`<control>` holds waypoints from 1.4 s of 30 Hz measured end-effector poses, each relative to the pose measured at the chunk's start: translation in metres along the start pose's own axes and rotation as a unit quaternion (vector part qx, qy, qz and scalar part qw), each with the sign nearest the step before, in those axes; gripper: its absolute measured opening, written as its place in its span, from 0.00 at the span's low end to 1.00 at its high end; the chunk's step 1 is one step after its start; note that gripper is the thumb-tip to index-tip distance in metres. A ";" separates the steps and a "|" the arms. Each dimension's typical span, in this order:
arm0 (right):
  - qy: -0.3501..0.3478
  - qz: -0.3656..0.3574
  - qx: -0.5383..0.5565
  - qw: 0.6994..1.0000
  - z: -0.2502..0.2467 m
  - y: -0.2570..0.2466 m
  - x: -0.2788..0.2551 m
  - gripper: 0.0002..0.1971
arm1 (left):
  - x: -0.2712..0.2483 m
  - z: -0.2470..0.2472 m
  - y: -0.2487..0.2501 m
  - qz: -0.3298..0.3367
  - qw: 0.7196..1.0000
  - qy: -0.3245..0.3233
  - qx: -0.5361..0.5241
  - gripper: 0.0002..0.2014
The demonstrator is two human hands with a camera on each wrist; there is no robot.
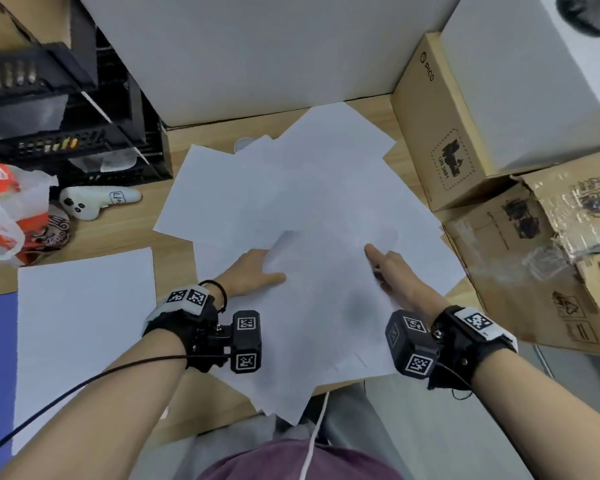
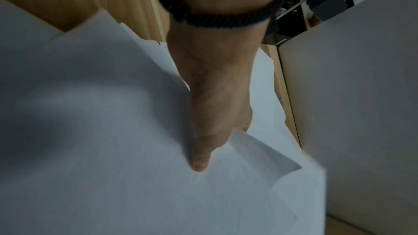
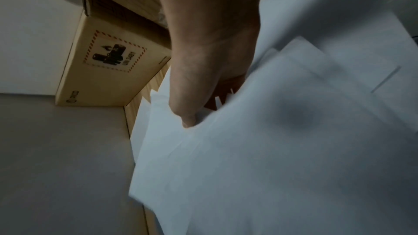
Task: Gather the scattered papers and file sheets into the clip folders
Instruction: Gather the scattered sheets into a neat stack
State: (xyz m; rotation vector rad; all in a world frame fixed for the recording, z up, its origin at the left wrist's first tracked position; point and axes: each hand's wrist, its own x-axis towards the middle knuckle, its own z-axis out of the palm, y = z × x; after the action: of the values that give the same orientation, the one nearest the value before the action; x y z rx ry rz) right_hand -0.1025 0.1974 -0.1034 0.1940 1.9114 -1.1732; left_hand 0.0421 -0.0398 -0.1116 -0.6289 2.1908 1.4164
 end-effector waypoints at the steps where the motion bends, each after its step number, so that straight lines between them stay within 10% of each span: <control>1: 0.025 0.006 0.015 1.000 -0.005 0.003 0.004 0.19 | 0.001 -0.003 0.000 -0.010 1.000 0.008 -0.020 0.13; 11: 0.100 0.102 0.002 0.990 -0.035 0.020 0.006 0.04 | -0.027 -0.054 -0.038 -0.088 0.921 0.250 -0.285 0.08; 21: -0.146 -0.048 0.026 0.988 0.018 -0.043 -0.001 0.11 | -0.025 -0.032 -0.028 -0.056 0.946 0.179 -0.266 0.19; 29: -0.122 -0.024 0.152 0.980 0.011 -0.048 -0.002 0.06 | -0.015 -0.023 -0.013 -0.087 0.942 0.175 -0.274 0.10; 33: -0.153 0.022 0.218 0.964 0.012 -0.033 -0.011 0.24 | -0.021 -0.025 -0.021 -0.084 0.928 0.177 -0.318 0.09; 38: -0.196 -0.021 -0.014 0.980 0.023 -0.036 -0.019 0.08 | -0.036 -0.041 0.009 -0.022 0.880 0.246 -0.405 0.10; 42: -0.107 -0.124 0.009 0.986 0.041 -0.091 -0.034 0.11 | -0.051 -0.077 0.055 0.097 0.838 0.312 -0.437 0.23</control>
State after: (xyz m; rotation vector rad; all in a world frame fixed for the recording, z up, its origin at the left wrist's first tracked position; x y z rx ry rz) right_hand -0.1053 0.1250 -0.0266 -0.1607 1.7699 -1.3195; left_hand 0.0397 -0.0839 -0.0133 -1.3589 1.9454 2.6513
